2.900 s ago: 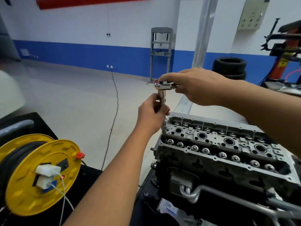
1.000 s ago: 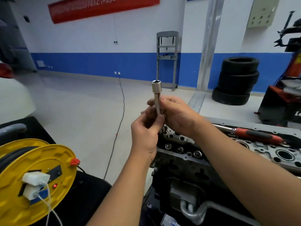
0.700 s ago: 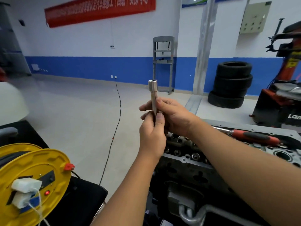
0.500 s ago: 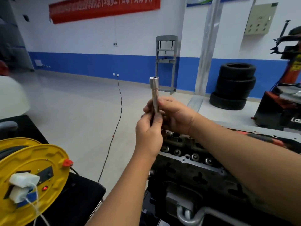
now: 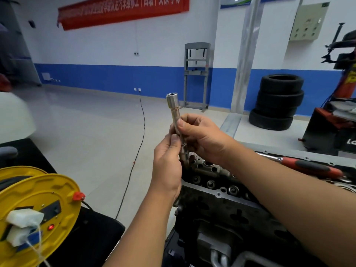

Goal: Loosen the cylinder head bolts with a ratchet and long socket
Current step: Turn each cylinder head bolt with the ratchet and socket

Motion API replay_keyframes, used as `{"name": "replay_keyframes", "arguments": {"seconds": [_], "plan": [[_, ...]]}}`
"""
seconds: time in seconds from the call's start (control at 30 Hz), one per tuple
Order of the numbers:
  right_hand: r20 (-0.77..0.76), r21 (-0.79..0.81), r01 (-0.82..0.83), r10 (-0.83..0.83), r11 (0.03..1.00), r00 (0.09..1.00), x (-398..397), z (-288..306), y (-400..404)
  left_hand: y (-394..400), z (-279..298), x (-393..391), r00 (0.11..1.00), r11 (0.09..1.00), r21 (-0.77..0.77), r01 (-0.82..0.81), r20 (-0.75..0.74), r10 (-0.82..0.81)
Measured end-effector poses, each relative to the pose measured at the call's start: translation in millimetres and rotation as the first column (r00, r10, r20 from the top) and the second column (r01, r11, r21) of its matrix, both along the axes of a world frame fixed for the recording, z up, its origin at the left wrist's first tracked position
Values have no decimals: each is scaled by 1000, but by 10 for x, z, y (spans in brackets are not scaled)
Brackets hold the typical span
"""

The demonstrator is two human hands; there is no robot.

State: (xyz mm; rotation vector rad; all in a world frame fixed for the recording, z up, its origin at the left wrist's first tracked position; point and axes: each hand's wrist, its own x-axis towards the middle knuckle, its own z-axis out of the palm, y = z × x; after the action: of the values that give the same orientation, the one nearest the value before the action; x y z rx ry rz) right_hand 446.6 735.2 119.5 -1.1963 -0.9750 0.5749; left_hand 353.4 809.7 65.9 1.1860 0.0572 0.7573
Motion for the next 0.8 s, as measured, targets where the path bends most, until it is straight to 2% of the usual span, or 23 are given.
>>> {"name": "replay_keyframes", "arguments": {"seconds": [0.1,0.2,0.33,0.43,0.63,0.8], "plan": [[32,-37,-39,40,999,999,4,44,-75,-4,1,1,1000,1000,18,-12,-18,12],[-1,-77,-100,100,992,995,23,97,-139,35,31,0,998,997,43,-58,-1,58],[-56,-16,-134,133,991,990,-28,106,-104,-51,58,44,982,978,91,-186,64,180],[-42,7,-118,119,993,992,-39,108,-62,-141,3,91,955,954,107,-281,130,266],[-47,-26,-132,131,991,990,-29,137,-163,-168,-28,27,991,994,98,-51,131,38],[-116,49,-245,249,968,962,-89,148,-97,-123,-16,-29,980,988,65,-141,152,130]]}}
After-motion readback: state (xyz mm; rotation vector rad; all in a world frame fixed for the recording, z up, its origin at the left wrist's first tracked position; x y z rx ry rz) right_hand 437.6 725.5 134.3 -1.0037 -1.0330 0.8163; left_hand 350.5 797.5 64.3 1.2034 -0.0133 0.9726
